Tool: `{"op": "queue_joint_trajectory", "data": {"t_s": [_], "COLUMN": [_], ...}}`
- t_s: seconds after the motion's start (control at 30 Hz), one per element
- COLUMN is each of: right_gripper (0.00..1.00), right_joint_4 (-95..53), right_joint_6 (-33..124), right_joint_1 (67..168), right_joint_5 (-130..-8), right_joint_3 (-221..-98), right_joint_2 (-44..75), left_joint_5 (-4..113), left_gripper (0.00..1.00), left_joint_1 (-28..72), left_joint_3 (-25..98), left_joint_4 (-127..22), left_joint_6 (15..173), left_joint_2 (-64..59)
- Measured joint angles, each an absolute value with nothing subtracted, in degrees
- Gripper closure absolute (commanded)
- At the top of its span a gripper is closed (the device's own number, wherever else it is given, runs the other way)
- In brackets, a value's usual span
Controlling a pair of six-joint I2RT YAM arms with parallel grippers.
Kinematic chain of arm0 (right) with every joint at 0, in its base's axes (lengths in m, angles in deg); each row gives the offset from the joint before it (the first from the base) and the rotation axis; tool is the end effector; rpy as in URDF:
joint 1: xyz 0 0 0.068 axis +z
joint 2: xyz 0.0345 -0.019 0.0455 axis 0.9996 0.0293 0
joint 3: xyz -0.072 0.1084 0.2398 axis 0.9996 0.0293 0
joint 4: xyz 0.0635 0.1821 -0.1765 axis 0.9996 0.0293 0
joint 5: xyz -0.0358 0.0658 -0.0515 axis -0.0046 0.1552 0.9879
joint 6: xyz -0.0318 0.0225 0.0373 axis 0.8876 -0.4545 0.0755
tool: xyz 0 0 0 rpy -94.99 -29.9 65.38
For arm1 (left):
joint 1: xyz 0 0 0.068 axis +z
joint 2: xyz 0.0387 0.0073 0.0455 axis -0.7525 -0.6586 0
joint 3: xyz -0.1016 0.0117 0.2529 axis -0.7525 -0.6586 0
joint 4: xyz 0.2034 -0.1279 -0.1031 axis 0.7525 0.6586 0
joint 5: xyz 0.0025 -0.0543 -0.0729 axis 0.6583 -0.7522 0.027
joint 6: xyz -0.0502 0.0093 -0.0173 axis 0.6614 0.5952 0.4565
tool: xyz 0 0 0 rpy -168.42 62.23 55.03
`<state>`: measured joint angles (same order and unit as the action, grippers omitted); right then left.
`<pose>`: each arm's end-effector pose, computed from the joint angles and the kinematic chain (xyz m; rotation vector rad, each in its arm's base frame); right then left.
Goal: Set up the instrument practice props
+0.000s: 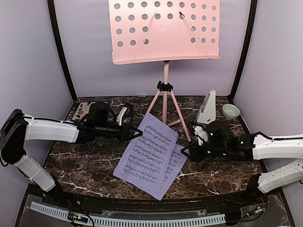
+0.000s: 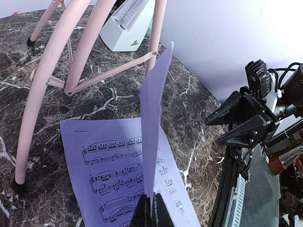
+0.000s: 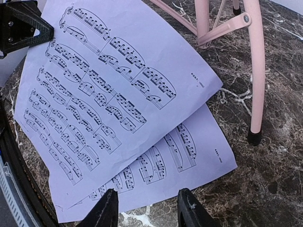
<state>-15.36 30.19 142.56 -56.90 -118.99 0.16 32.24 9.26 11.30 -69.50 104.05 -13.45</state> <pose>0.1418 0.1928 0.2152 -0.5980 2.2135 0.6441 0.2422 -0.2233 0.2278 0.6965 1.9685 -1.2010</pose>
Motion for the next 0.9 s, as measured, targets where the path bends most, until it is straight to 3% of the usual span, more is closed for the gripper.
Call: {"op": "queue_joint_trajectory", "data": {"t_s": [0.23, 0.4, 0.57, 0.9], "right_gripper": [0.52, 0.42, 0.23, 0.08], "right_joint_4": [-17.3, -20.0, -22.5, -28.4], "right_joint_6": [28.1, 27.2, 26.4, 25.7], "right_joint_1": [142.3, 142.3, 142.1, 140.3], "right_joint_5": [-57.8, -59.7, -61.6, -65.0], "right_joint_3": [-114.2, -111.6, -110.0, -108.8], "right_joint_2": [-5.5, -8.4, -10.4, -10.8], "left_joint_5": [30.9, 29.5, 27.8, 24.2], "left_gripper": [1.00, 1.00, 1.00, 1.00], "left_joint_1": [9.3, 9.3, 9.3, 9.3], "left_joint_3": [9.2, 6.1, 3.4, 2.8], "left_joint_4": [-72.6, -76.1, -81.5, -89.6], "left_joint_6": [103.5, 102.8, 101.8, 102.1], "left_joint_2": [-12.7, -10.9, -8.1, -4.0]}}
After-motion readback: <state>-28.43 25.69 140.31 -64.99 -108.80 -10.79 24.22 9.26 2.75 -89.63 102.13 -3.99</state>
